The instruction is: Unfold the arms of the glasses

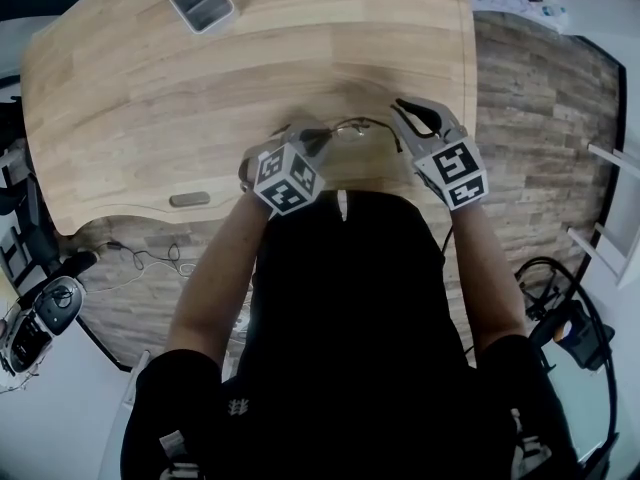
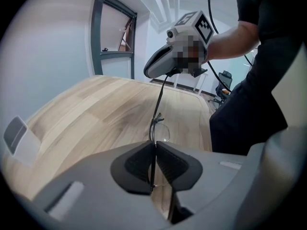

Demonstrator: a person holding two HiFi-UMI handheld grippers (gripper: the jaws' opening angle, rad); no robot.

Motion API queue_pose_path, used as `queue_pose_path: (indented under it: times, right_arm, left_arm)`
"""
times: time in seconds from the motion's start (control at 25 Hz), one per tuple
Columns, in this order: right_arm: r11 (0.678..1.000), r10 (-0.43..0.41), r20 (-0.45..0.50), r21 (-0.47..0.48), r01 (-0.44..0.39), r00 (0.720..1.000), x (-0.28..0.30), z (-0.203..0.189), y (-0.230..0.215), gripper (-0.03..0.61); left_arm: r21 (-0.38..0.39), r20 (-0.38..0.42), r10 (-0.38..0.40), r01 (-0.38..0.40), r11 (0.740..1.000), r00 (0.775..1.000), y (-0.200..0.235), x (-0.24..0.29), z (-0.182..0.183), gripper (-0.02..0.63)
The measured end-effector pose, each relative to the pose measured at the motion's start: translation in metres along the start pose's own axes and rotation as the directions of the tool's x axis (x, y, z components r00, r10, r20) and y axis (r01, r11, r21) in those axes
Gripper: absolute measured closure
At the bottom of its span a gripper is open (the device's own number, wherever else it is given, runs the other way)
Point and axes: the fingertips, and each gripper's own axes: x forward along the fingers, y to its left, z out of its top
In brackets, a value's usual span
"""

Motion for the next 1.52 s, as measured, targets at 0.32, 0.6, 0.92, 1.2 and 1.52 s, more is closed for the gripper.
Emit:
queue_pose_path:
  times: [0.32, 0.6, 0.92, 1.2, 1.52]
  right_arm:
    - [0.997, 0.049, 0.026, -0.059, -0.048, 0.998, -0.009, 0.031, 0.015, 0.543]
    - [0.905, 0.246, -0.118, -0.328, -0.271, 0.962, -0.013, 0.034, 0.072, 0.543]
    - [0.799, 0.213, -0.346, -0.477, -0.367, 0.914, -0.003, 0.001, 0.083, 0.502]
    - [0.767, 0.203, -0.394, -0.505, -0.396, 0.896, 0.006, -0.01, 0.083, 0.502]
    - [0.758, 0.197, -0.394, -0.519, -0.395, 0.898, 0.01, -0.008, 0.082, 0.549]
  left_arm:
    - [0.017, 0.149, 0.009, -0.012, 1.0, 0.989, -0.005, -0.021, 0.011, 0.58]
    - [0.003, 0.294, 0.027, -0.029, 1.0, 0.955, -0.006, -0.039, 0.023, 0.58]
    - [-0.01, 0.327, 0.028, -0.026, 1.0, 0.944, -0.005, -0.045, 0.024, 0.58]
    - [-0.019, 0.355, 0.012, -0.005, 1.0, 0.935, -0.005, -0.049, 0.029, 0.58]
    - [-0.021, 0.346, 0.007, 0.001, 1.0, 0.938, -0.004, -0.048, 0.026, 0.58]
